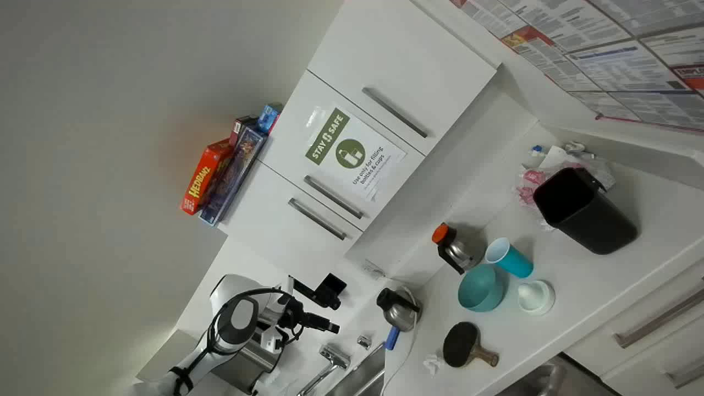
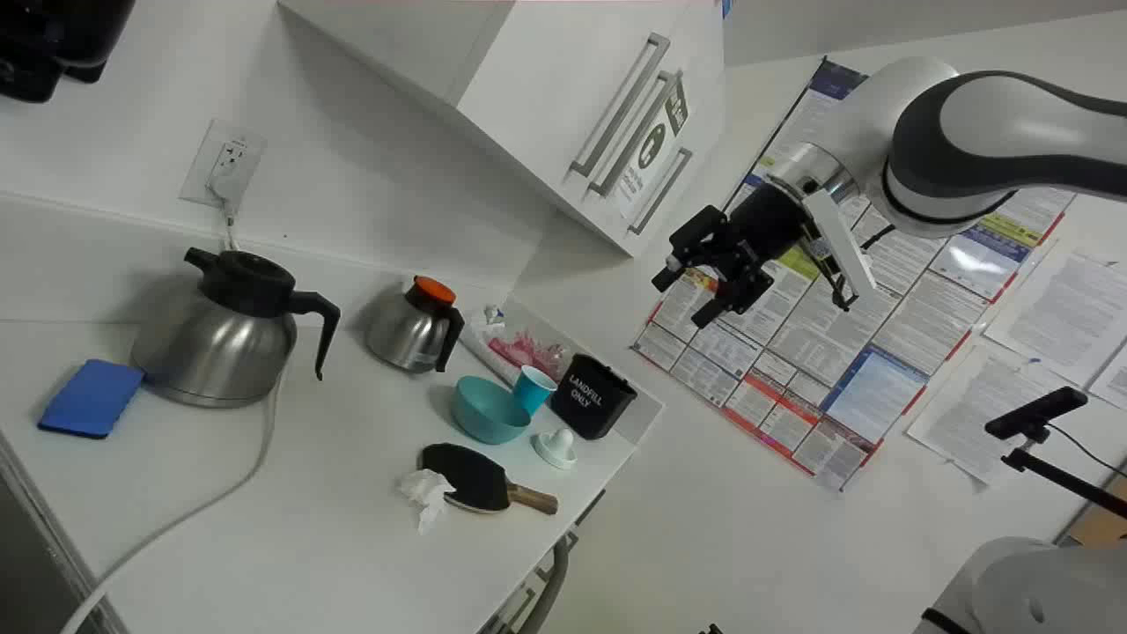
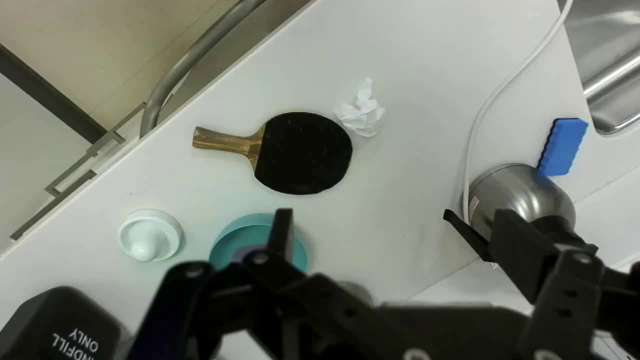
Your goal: Open the drawer on the far right
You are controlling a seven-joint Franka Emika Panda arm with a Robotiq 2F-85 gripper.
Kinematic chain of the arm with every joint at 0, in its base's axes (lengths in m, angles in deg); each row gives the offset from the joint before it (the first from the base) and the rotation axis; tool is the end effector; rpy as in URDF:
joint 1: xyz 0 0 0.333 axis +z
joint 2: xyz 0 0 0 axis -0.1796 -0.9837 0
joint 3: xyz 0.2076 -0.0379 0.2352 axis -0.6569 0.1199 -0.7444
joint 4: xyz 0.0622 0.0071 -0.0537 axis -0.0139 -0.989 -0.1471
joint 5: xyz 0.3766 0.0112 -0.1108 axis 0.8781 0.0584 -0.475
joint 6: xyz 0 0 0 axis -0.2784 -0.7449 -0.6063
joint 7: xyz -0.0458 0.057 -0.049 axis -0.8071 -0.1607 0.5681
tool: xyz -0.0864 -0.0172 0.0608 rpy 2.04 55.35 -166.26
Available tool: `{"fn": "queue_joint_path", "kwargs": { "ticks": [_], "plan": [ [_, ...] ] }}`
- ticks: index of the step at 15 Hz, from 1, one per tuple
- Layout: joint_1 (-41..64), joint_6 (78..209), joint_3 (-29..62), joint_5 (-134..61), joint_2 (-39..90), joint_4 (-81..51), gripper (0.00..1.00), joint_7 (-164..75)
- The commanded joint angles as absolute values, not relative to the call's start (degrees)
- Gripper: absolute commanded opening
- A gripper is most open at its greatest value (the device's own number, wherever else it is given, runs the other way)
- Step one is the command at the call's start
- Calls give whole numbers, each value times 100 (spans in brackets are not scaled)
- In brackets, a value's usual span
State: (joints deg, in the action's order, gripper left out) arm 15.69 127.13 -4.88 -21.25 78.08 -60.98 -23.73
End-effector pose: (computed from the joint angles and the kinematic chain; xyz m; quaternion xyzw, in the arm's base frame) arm 0.3522 0.1793 0.5436 -0.9887 0.0747 -0.1140 0.0626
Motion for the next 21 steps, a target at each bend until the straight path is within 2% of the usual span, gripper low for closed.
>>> {"fn": "queue_joint_path", "kwargs": {
  "ticks": [1, 11, 21],
  "plan": [
    [1638, 12712, -431, -2172, 7793, -6092, 100, -2337],
    [1452, 12975, -234, -2256, 7726, -6071, 100, -2422],
    [589, 13503, 1151, -2613, 7382, -6123, 100, -3176]
  ]
}}
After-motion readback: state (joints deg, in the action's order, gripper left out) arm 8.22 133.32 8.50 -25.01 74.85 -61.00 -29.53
